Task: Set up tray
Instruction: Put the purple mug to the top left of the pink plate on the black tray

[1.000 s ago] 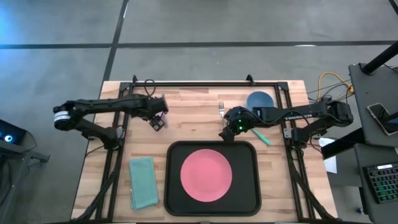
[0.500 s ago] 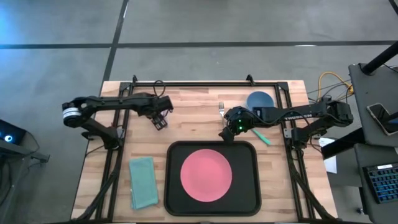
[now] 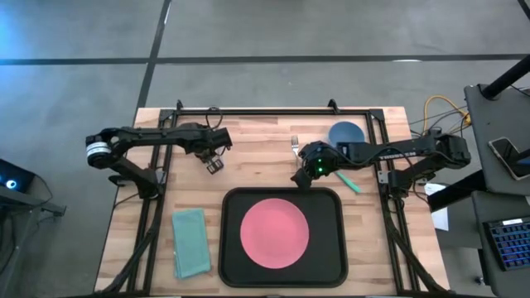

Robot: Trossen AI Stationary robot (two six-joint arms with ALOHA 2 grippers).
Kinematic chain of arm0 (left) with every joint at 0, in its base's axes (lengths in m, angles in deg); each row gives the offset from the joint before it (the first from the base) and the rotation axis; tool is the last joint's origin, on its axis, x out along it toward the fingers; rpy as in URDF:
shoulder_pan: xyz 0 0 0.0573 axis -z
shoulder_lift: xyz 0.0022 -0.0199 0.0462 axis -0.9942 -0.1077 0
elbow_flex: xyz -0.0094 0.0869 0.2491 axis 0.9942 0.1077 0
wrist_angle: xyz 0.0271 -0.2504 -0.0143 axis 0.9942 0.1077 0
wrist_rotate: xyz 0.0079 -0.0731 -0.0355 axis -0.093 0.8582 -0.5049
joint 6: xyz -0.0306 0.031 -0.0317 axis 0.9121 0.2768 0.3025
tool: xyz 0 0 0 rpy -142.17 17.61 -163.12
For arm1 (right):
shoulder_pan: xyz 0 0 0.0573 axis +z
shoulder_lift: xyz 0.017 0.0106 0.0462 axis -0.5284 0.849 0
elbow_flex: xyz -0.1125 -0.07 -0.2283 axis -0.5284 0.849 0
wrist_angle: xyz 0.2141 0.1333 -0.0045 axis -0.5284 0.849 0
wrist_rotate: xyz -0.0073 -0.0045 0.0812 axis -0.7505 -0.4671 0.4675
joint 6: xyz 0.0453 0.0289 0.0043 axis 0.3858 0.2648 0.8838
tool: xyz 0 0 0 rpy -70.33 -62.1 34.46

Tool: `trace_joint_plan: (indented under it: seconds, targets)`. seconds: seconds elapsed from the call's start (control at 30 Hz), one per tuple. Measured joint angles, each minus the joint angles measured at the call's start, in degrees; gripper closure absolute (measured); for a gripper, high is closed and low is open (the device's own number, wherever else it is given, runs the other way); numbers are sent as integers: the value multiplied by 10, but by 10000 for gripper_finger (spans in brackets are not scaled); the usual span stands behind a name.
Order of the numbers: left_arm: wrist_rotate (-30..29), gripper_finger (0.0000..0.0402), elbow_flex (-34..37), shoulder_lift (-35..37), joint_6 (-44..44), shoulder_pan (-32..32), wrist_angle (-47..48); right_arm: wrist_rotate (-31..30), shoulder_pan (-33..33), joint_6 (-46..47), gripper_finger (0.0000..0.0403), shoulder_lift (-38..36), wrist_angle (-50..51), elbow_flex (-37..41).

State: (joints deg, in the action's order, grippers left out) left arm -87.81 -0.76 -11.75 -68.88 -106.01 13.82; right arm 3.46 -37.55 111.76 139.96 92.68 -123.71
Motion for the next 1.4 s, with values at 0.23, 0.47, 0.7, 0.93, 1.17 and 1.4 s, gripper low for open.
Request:
trace_joint_plan:
  seconds: [0.23, 0.47, 0.7, 0.93, 1.17, 1.4]
  targets:
    - [25, 399, -85, 5, 45, 14, 84, -2, 0, 36, 229, -21, -4, 0]
    - [65, 400, -174, 5, 108, 98, 75, -3, 6, 112, 234, -62, -1, 0]
    - [68, 401, -184, 4, 182, 229, -2, -23, 47, 179, 234, -94, 16, 0]
    - [58, 401, -131, 3, 287, 293, -23, -67, 115, 229, 236, -103, 74, 0]
    - [56, 401, -115, 3, 408, 341, -79, -79, 156, 234, 236, -103, 111, 0]
    - [44, 401, -146, -51, 524, 376, -83, -78, 192, 205, 236, -103, 135, 0]
